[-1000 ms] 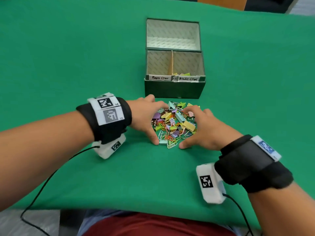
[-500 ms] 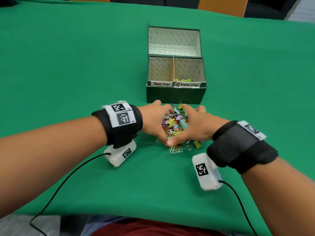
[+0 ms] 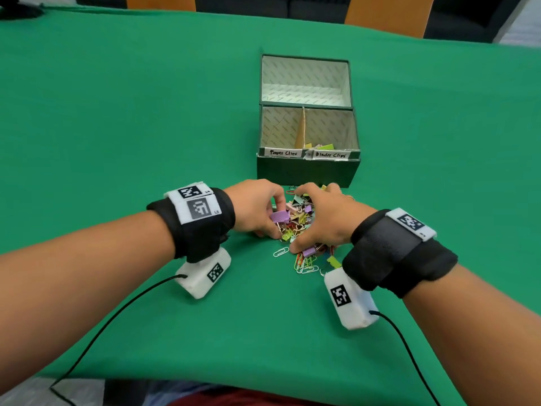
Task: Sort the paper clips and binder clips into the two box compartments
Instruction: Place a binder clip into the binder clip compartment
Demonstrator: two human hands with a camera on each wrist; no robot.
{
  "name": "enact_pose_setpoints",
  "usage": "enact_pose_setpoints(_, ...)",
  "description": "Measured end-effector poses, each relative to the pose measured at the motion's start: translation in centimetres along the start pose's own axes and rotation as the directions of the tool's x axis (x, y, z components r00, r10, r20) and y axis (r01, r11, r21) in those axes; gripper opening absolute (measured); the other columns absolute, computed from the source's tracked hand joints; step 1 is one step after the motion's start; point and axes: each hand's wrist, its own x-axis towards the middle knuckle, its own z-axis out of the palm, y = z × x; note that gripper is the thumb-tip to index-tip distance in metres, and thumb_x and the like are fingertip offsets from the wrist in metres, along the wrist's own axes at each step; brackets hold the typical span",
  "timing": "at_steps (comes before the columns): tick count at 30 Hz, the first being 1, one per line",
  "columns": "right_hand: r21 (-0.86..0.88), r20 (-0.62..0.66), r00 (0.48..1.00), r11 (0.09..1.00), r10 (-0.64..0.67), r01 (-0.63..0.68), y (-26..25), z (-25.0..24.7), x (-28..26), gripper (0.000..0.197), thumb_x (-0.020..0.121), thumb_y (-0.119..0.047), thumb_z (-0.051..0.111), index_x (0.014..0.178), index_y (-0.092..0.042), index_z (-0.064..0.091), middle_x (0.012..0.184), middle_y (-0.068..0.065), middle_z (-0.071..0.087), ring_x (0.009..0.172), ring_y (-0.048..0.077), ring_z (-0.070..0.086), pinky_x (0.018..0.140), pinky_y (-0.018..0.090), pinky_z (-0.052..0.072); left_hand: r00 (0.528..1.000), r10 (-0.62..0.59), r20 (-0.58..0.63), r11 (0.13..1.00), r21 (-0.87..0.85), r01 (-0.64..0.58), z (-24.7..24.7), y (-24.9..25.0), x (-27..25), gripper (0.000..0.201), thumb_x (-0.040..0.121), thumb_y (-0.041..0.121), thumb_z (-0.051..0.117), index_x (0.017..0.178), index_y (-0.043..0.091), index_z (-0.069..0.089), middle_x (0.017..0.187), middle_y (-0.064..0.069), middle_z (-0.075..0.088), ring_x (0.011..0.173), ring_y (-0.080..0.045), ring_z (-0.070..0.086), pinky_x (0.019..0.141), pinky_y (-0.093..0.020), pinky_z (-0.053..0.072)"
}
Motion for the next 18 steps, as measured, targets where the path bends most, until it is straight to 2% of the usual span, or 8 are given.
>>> enact_pose_setpoints(2,0.013,-0.005,1.0,1.0,-0.007,0.007,-0.1,0.0,0.2,0.11,0.05,-0.054,0.088,0.14,-0.043,0.026,0.133,0.008,0.034,0.118,0.035,0.047,0.096,0.047,0.048,1.0,0.002,-0.028,0.998,-0.057,-0.003,0.2,-0.1,0.1,0.039,0.068,0.024,0.085,0.093,0.026,0.055,0.09,0.003,0.067,0.06,-0.007,0.06,0.054,-0.019,0.045)
enact_pose_setpoints(4,-0.005,-0.006,1.0,1.0,-0.015,0.015,-0.5,0.0,0.4,0.113,0.05,-0.055,0.088,0.142,-0.045,0.022,0.136,0.009,0.032,0.123,0.038,0.042,0.098,0.049,0.046,0.999,0.01,-0.044,0.993,-0.118,-0.015,0.4,-0.1,0.1,0.036,0.069,0.021,0.084,0.094,0.025,0.058,0.088,0.001,0.069,0.058,-0.008,0.062,0.057,-0.019,0.049)
enact_pose_setpoints(7,-0.003,-0.013,0.999,0.999,-0.038,0.038,-1.0,0.2,0.8,0.104,0.051,-0.055,0.087,0.138,-0.046,0.03,0.128,0.007,0.034,0.121,0.039,0.042,0.097,0.047,0.046,0.995,0.038,-0.088,0.99,-0.134,-0.05,0.5,0.2,0.2,0.031,0.073,0.019,0.081,0.099,0.022,0.065,0.077,0.005,0.066,0.056,-0.007,0.058,0.049,-0.008,0.041)
enact_pose_setpoints(8,0.002,-0.02,0.999,0.999,-0.047,0.047,-1.0,0.2,0.9,0.097,0.053,-0.054,0.087,0.134,-0.044,0.036,0.122,0.006,0.036,0.116,0.038,0.046,0.094,0.045,0.048,0.992,0.048,-0.114,0.991,-0.122,-0.062,0.5,0.3,0.2,0.03,0.073,0.019,0.08,0.1,0.022,0.067,0.076,0.005,0.065,0.057,-0.006,0.056,0.05,-0.009,0.039)
enact_pose_setpoints(10,0.031,-0.038,0.998,0.998,-0.055,0.056,-0.9,0.1,1.2,0.081,0.056,-0.049,0.085,0.124,-0.038,0.044,0.114,0.004,0.039,0.105,0.036,0.052,0.086,0.044,0.052,0.985,0.053,-0.164,0.989,-0.128,-0.075,0.4,0.3,0.1,0.035,0.072,0.02,0.08,0.104,0.023,0.065,0.077,0.008,0.063,0.06,-0.004,0.054,0.059,-0.019,0.042)
enact_pose_setpoints(12,0.075,-0.065,0.996,0.995,-0.067,0.071,-0.6,0.1,1.6,0.065,0.061,-0.042,0.083,0.115,-0.033,0.047,0.112,0.006,0.045,0.096,0.034,0.056,0.078,0.04,0.053,0.981,0.042,-0.191,0.982,-0.172,-0.076,0.5,0.1,0.1,0.043,0.071,0.018,0.081,0.107,0.025,0.059,0.081,0.009,0.064,0.065,-0.004,0.057,0.066,-0.024,0.045)
enact_pose_setpoints(15,0.124,-0.116,0.988,0.986,-0.101,0.115,-0.4,0.3,1.9,0.048,0.066,-0.033,0.077,0.105,-0.031,0.05,0.108,0.009,0.055,0.085,0.029,0.059,0.069,0.031,0.044,0.979,0.034,-0.2,0.96,-0.267,-0.088,0.7,-0.1,0.1,0.044,0.07,0.008,0.078,0.103,0.025,0.053,0.088,0.002,0.067,0.07,-0.016,0.063,0.069,-0.03,0.05)
enact_pose_setpoints(18,0.119,-0.127,0.984,0.983,-0.122,0.137,-0.6,0.4,1.9,0.045,0.068,-0.032,0.076,0.106,-0.031,0.051,0.105,0.008,0.053,0.083,0.029,0.057,0.068,0.03,0.041,0.978,0.041,-0.204,0.96,-0.264,-0.095,0.7,-0.1,0.1,0.031,0.073,0.008,0.075,0.091,0.028,0.061,0.091,0.004,0.068,0.065,-0.012,0.059,0.07,-0.029,0.052)
